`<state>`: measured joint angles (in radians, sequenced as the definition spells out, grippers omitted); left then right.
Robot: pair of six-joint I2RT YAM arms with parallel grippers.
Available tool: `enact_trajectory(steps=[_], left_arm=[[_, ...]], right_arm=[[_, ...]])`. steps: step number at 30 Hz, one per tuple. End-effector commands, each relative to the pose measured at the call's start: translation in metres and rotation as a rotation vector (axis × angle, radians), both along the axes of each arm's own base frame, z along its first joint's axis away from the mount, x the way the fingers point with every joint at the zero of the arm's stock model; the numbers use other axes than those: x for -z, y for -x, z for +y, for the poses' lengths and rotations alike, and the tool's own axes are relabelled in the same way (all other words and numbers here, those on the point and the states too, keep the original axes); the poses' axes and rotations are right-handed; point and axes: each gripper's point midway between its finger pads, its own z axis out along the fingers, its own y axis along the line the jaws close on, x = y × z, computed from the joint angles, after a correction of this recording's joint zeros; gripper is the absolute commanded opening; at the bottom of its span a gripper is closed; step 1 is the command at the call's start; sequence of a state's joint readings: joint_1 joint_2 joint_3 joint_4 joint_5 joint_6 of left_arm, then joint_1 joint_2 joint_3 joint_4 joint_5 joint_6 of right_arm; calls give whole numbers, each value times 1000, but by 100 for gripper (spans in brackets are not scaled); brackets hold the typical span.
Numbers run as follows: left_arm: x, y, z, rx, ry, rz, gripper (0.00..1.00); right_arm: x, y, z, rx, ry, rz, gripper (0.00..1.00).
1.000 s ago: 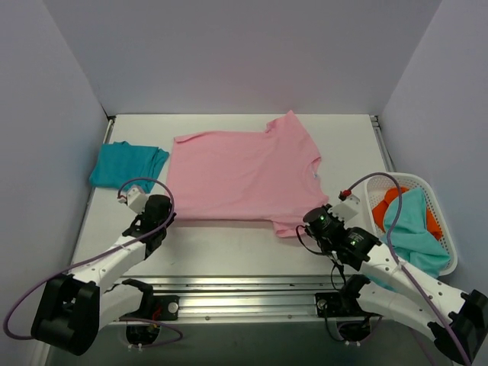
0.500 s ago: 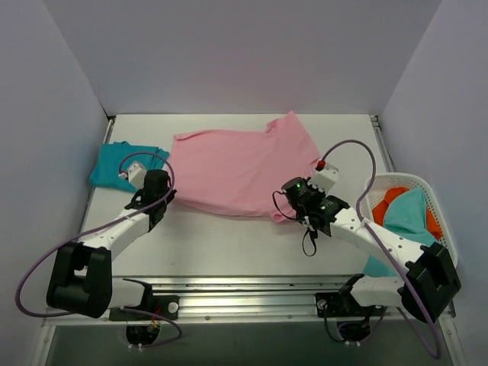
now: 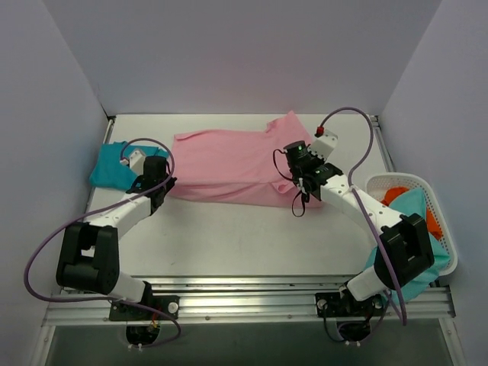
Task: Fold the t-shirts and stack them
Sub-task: Grap the side of the flattened tshirt closest away from the robot with both arms, then fold the flattened tshirt in 1/3 of the way
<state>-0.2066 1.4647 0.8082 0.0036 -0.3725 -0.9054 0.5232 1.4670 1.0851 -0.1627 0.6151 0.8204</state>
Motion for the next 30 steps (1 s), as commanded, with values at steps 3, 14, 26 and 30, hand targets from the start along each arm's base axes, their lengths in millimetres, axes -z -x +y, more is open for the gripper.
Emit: enact_trajectory(steps=[3, 14, 26, 30], left_arm=[[-17, -25, -3, 11, 24, -59, 2], [-1, -54, 5, -12, 42, -33, 2], [37, -110, 18, 37, 101, 35, 83], [43, -130, 27, 36, 125, 37, 96]], right_arm=[[-9, -33, 3, -20, 32, -1, 0], [35, -84, 23, -63, 20, 92, 0], [90, -132, 12, -6, 31, 178, 85], [87, -155, -5, 32, 62, 166, 100]])
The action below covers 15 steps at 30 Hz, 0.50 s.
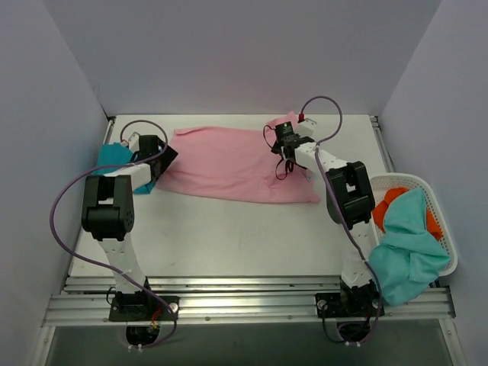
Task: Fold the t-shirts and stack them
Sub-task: Fold the flattened tshirt in 1/3 of the way
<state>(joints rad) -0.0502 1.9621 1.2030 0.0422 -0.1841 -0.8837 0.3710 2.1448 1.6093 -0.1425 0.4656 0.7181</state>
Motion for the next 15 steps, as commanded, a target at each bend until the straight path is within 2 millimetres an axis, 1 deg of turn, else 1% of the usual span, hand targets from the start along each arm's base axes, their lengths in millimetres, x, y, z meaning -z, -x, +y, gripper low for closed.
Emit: enact_trajectory(steps=[1, 2, 3, 5, 6, 7, 8, 9, 10, 11, 12, 13, 14, 15], left_arm=[[-15, -25, 4, 29, 39, -57, 96], [-24, -32, 5, 33, 47, -80, 96], [-30, -35, 5, 44, 58, -91, 97], [-44, -38, 3, 60, 54, -108, 97], [-61, -38, 21, 32, 42, -138, 97], [-69, -36, 22, 30, 34, -150, 97], [-87, -31, 23, 37, 18, -181, 97], [-94, -26, 25, 36, 7, -193, 97], [-102, -21, 25, 36, -2, -206, 97], [-114, -9, 25, 34, -7, -225, 97], [-117, -1, 26, 32, -12, -229, 97], [-122, 7, 26, 31, -15, -237, 97], [-140, 18, 26, 25, -17, -273, 97], [-125, 33, 25, 25, -13, -241, 97]], right_arm=[[-21, -21, -21, 44, 47, -30, 100], [-33, -31, -24, 52, 46, -58, 100], [-43, -36, -25, 53, 52, -78, 100], [-73, -41, -27, 51, 63, -123, 100], [-83, -40, -27, 49, 66, -140, 100], [-106, -37, -28, 41, 66, -176, 100], [-110, -29, -28, 40, 73, -177, 100], [-116, -23, -30, 49, 81, -187, 100], [-139, -13, -32, 56, 67, -227, 100], [-127, 2, -37, 59, 77, -197, 100], [-148, 14, -38, 63, 52, -243, 100], [-147, 25, -39, 65, 43, -243, 100], [-146, 35, -40, 73, 16, -250, 100], [-140, 57, -39, 56, -5, -246, 100]])
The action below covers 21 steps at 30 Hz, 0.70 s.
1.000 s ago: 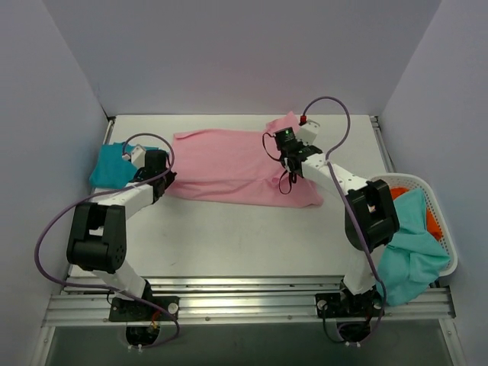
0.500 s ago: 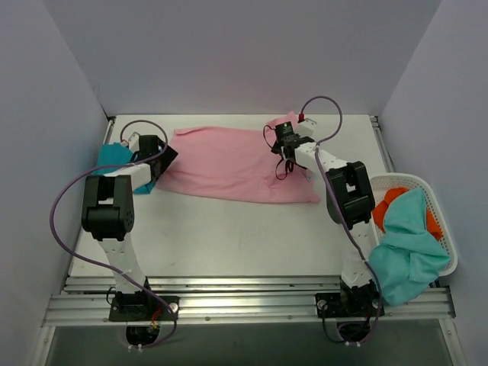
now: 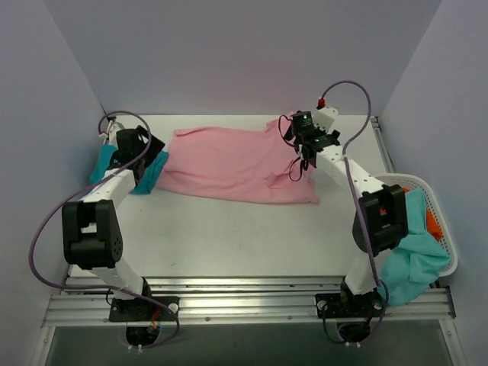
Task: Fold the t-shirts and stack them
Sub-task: Fold the flattened tshirt in 1/3 of the way
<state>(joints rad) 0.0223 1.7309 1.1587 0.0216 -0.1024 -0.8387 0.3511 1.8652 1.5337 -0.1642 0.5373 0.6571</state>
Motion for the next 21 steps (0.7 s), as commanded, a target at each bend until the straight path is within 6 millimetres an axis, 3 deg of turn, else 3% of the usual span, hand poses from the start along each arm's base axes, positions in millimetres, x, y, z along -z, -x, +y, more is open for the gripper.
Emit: enact_trajectory(steps=[1, 4, 5, 6, 8, 9, 10, 16, 21], left_arm=[[-36, 30, 0, 6, -25, -86, 97], [-30, 65, -1, -8, -24, -61, 97], [-27, 79, -14, 19, -25, -56, 97], [-24, 86, -17, 21, -26, -50, 97], [-23, 97, -20, 17, -36, -55, 97], [-12, 104, -21, 18, -35, -32, 97], [-9, 106, -22, 18, -30, -24, 97], [27, 113, -35, 51, 25, 36, 97], [44, 105, -42, 62, 37, 52, 97]], right_arm=[[-28, 49, -4, 9, -46, -81, 100], [-12, 91, 9, -29, -78, -61, 100], [-7, 102, 12, -34, -98, -54, 100], [7, 120, 10, -40, -105, -32, 100], [22, 137, 28, -90, -189, -26, 100], [45, 156, 24, -103, -208, 13, 100], [56, 164, 31, -135, -252, 34, 100], [93, 187, 32, -136, -330, 64, 100], [106, 187, 29, -114, -327, 70, 100]])
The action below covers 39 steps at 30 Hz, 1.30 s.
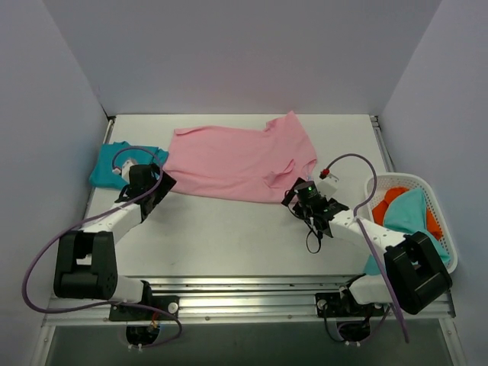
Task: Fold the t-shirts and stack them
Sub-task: Fold the flattened tshirt in 1/3 of the way
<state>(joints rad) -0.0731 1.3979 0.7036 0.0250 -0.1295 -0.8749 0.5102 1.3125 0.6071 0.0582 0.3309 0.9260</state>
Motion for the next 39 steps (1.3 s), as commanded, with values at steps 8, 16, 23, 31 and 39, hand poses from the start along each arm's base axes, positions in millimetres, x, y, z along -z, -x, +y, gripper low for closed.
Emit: enact_trajectory(steps=[8, 16, 23, 31, 39], left_arm=[[14, -36, -10, 16, 15, -33, 96], [23, -43, -5, -7, -1, -23, 95], [29, -43, 0, -51, -1, -13, 93], [38, -49, 5, -81, -18, 12, 86], [49, -64, 2, -64, -27, 29, 38]], right_arm=[[19, -38, 2, 54, -26, -19, 99], [35, -47, -17, 108, -10, 5, 89], [31, -53, -24, 100, -6, -14, 61], [34, -55, -30, 111, 18, 4, 8], [36, -56, -32, 114, 20, 10, 3]])
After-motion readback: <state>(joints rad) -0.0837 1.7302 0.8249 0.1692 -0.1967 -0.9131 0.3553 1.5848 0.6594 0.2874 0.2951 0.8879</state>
